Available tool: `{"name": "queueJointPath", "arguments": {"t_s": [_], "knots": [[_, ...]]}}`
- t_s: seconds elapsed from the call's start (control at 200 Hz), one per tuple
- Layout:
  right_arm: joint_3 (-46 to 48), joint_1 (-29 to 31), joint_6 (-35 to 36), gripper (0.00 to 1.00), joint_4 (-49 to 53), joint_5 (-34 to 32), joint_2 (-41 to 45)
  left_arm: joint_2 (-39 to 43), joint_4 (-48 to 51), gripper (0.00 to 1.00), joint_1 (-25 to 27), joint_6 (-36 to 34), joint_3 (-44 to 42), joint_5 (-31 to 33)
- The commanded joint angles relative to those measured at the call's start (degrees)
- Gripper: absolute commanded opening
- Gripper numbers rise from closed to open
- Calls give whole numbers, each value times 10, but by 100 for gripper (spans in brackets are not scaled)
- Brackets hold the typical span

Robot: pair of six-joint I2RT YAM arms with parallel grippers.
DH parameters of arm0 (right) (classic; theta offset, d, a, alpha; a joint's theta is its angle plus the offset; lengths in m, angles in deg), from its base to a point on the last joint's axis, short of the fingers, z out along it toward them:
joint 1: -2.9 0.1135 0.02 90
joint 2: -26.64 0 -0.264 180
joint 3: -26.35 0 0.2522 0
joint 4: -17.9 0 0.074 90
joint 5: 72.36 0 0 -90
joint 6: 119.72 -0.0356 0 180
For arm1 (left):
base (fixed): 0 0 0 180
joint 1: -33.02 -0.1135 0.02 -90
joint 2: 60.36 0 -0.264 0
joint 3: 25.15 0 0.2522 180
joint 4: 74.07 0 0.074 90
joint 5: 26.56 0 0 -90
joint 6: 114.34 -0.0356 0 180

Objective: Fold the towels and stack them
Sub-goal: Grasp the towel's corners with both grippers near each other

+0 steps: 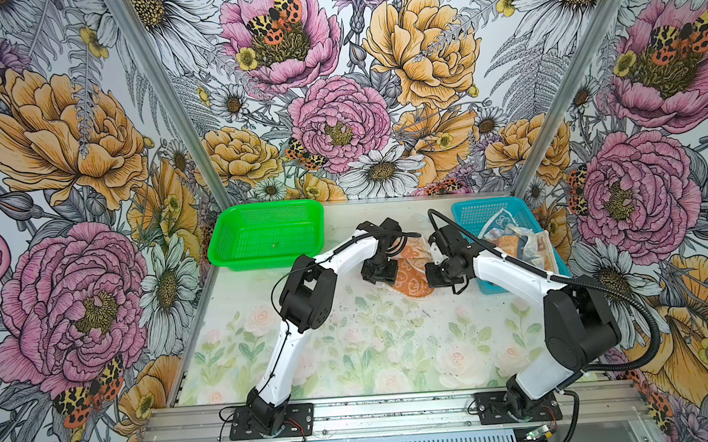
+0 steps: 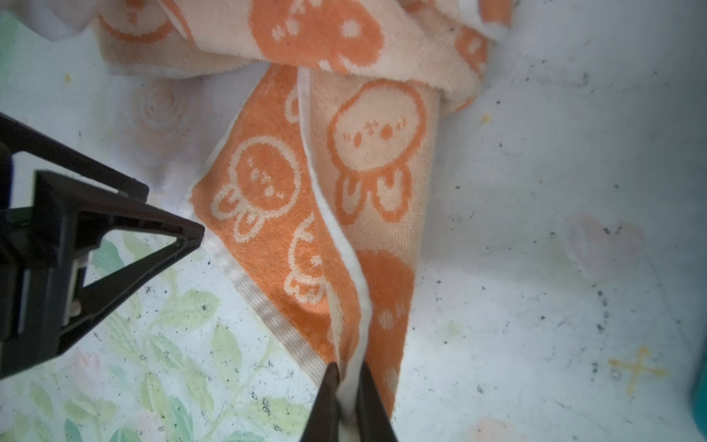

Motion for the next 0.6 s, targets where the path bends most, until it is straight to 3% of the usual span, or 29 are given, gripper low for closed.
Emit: {"name": "queueJointPath", "arguments": {"t_s": [0.0, 0.34, 0.595], "knots": [[15, -2, -8, 11, -21, 14, 30, -13, -5, 57, -6, 15, 5, -9], [25, -3, -5, 11, -34, 17, 32, -22, -42, 51, 38, 41, -65, 11], [34, -2, -14, 11, -53, 22, 28, -27, -93, 34, 40, 60, -103, -6]]}}
